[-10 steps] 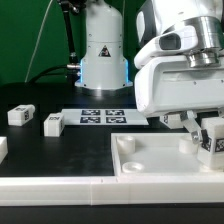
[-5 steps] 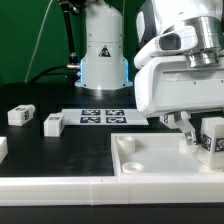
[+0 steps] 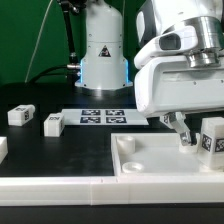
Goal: Assemble one leg
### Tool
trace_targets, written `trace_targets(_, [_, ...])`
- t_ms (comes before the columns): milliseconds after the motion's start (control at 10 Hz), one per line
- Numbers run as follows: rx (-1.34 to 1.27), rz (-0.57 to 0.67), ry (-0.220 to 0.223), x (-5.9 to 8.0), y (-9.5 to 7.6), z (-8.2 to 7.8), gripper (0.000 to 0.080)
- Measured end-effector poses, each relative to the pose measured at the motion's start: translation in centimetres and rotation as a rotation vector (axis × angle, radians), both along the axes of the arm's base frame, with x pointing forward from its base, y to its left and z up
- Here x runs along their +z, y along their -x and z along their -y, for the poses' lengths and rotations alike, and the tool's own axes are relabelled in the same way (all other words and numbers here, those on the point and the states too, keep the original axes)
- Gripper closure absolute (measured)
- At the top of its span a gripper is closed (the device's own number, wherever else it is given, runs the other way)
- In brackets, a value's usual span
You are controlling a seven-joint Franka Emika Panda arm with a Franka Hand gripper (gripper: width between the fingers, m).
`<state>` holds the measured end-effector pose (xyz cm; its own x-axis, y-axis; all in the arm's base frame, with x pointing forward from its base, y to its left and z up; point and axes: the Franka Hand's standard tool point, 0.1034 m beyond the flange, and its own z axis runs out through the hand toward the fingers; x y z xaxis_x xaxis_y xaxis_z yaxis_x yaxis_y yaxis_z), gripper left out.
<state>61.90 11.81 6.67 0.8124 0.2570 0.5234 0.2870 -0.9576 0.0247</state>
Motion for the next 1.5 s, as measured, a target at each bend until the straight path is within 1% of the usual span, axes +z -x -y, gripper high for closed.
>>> trace_targets(100, [0.0,0.0,0.0,0.0,0.0,0.0,0.015])
trace_targets(300, [-0.001,0.001,0.0,1.3,-0.5,0.2,0.015])
trace_targets(400, [-0.005,0.0,0.0,1.7,-0.7,0.4,0.015])
trace_targets(600, [0.003,-0.047,0.002,2.1,-0.8,0.1,0.015])
trace_targets(700, [0.004,-0.064,0.002,2.0,-0.7,0.0,0.015])
trace_targets(800, [0.017,-0.155,0.007,1.6,-0.2,-0.5,0.015])
trace_targets(900, [0.026,-0.215,0.01,1.8,-0.2,-0.8,0.015])
trace_targets(1000, [0.034,-0.325,0.018,1.6,0.2,-0.8,0.015])
trace_targets(1100, [0.041,-0.406,0.024,1.8,0.2,-0.8,0.015])
trace_targets(1200, [0.045,-0.456,0.028,1.8,0.1,-0.7,0.015])
trace_targets(1300, [0.056,-0.541,0.038,1.8,0.6,-0.6,0.015])
trace_targets(1400, [0.058,-0.562,0.043,2.0,0.1,-0.3,0.015])
trace_targets(1500, [0.038,-0.52,0.039,2.2,-0.6,0.0,0.015])
